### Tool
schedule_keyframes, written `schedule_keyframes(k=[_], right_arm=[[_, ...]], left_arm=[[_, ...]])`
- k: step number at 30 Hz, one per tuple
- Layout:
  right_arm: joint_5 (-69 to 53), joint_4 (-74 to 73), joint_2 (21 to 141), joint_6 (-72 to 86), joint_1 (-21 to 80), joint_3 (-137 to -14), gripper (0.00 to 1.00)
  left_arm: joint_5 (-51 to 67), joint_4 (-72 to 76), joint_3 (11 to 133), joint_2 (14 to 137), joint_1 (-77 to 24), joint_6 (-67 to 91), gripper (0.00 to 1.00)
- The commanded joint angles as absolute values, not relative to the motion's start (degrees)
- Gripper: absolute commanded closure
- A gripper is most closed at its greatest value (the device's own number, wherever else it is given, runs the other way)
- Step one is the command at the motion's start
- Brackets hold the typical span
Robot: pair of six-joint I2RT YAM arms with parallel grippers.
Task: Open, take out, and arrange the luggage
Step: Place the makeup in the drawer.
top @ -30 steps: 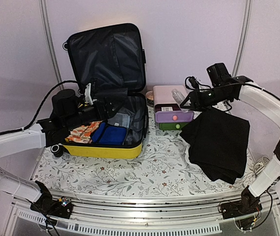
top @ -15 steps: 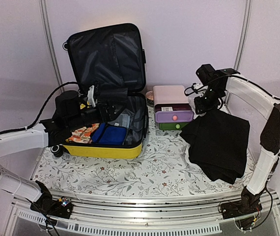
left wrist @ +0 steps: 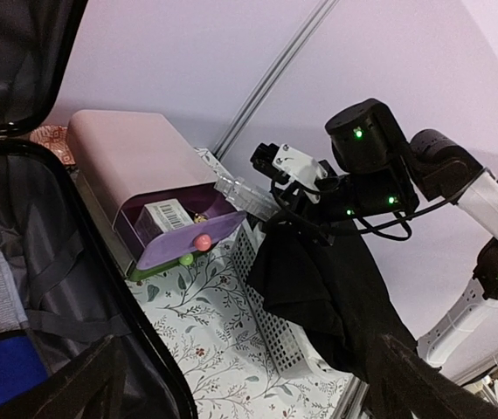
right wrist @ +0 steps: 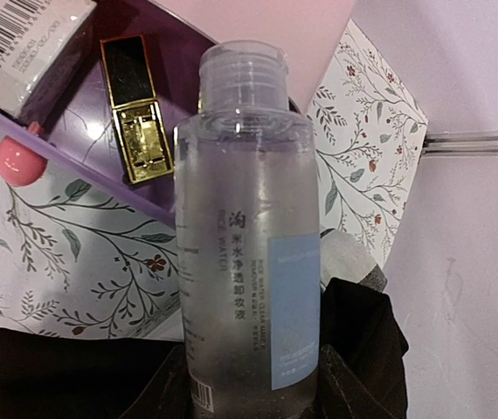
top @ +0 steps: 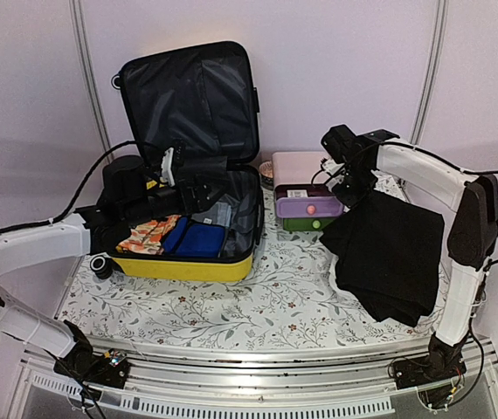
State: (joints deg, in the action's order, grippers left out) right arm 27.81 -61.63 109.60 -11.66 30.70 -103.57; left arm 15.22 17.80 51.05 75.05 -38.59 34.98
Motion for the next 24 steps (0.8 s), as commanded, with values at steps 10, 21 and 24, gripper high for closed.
schedule_keyframes(k=[10, 21, 24], right_arm=[[36.65, -44.5, 104.21, -38.77, 31.56, -96.98, 0.74], [33.32, -31.05, 102.06, -62.94, 32.16, -91.06, 0.76], [32.02, -30.36, 102.25, -66.78, 32.17, -90.97, 0.76]], left_arm=[[18.57, 19.1, 52.06, 75.8, -37.18, 34.59, 0.02], [19.07, 20.07, 50.81, 75.24, -36.78, 35.27, 0.02], [19.16, 20.09, 50.76, 74.96, -36.55, 35.18, 0.02]])
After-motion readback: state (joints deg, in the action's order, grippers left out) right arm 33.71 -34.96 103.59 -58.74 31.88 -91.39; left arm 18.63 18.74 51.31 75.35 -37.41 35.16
